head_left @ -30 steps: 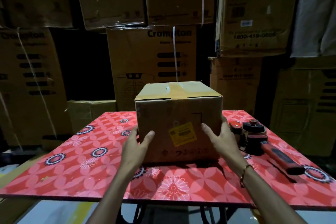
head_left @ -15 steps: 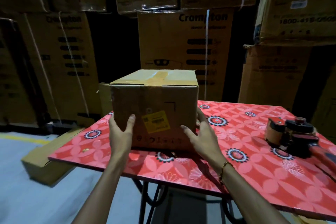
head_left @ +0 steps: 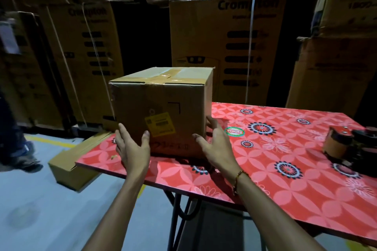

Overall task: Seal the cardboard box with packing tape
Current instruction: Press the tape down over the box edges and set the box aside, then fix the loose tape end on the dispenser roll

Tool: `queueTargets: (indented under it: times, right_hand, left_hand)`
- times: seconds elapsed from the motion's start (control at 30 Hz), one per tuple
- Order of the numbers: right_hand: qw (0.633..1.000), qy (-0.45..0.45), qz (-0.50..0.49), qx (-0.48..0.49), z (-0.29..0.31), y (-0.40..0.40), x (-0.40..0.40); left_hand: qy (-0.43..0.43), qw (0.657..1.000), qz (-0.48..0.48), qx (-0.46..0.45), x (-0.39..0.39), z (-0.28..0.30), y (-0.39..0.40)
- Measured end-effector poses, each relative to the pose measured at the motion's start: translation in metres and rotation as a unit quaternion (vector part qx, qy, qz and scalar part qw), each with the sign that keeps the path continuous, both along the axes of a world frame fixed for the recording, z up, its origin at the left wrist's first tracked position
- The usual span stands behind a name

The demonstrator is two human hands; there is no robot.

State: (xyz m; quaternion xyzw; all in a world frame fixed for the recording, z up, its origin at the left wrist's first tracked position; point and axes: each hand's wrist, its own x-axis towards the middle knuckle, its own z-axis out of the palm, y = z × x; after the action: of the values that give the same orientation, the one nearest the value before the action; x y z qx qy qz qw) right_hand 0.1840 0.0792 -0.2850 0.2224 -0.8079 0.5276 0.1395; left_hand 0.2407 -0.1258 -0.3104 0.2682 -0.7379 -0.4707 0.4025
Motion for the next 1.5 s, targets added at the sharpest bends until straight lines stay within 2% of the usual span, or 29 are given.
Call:
queueTargets:
  times: [0.1,0.23,0.43,0.6,0.7,0.8,0.87,0.9,1.0,1.1,1.2,1.27,1.33,1.4,1.5]
  right_hand:
    - [1.0,-0.026,0.007,0.011,-0.007,0.012,0.002]
    - [0.998,-0.05,-0.012,0.033,-0.013,0.047,0.009]
    - [0.994,-0.046,-0.076,0.057,-0.014,0.136,0.023]
    - [0.981,-0.017,-0.17,0.087,-0.012,0.222,0.032]
    - [0.954,0.039,-0.256,0.152,-0.009,0.27,0.036]
    - [0.884,0.074,-0.371,0.276,-0.001,0.309,0.039]
    - [0.833,0.053,-0.428,0.348,0.004,0.329,0.041]
    - [0.818,0.027,-0.438,0.372,0.005,0.337,0.04]
    - [0.824,-0.065,-0.413,0.383,0.006,0.351,0.034]
    - [0.832,-0.103,-0.387,0.384,0.007,0.357,0.028]
    - [0.847,-0.132,-0.356,0.372,0.014,0.357,0.027]
    - [0.873,-0.159,-0.328,0.325,0.015,0.353,0.026]
    - [0.905,-0.195,-0.298,0.232,0.013,0.342,0.029]
    - [0.935,-0.238,-0.246,0.097,0.012,0.322,0.036]
    - [0.942,-0.285,-0.169,-0.054,0.013,0.284,0.05]
  left_hand:
    - [-0.026,0.999,0.001,-0.02,0.005,-0.002,0.028]
    - [0.006,0.995,-0.034,-0.09,0.013,-0.008,0.077]
    - [0.046,0.972,-0.152,-0.174,0.009,-0.007,0.17]
    - [0.037,0.943,-0.298,-0.147,-0.011,-0.005,0.238]
    - [0.017,0.921,-0.38,-0.082,-0.02,-0.004,0.276]
    - [-0.004,0.902,-0.431,-0.025,-0.028,-0.001,0.308]
    - [-0.014,0.896,-0.444,-0.008,-0.034,0.002,0.322]
    - [-0.022,0.893,-0.449,-0.007,-0.037,0.003,0.327]
    - [-0.04,0.888,-0.457,-0.012,-0.045,0.003,0.333]
    - [-0.042,0.892,-0.45,-0.014,-0.05,0.003,0.333]
    - [-0.04,0.892,-0.449,-0.016,-0.051,0.002,0.332]
    - [-0.038,0.891,-0.452,-0.009,-0.051,0.001,0.331]
    - [-0.03,0.888,-0.458,0.001,-0.049,0.002,0.332]
    - [-0.016,0.883,-0.469,0.014,-0.045,0.004,0.331]
    - [0.005,0.879,-0.475,0.043,-0.043,0.001,0.327]
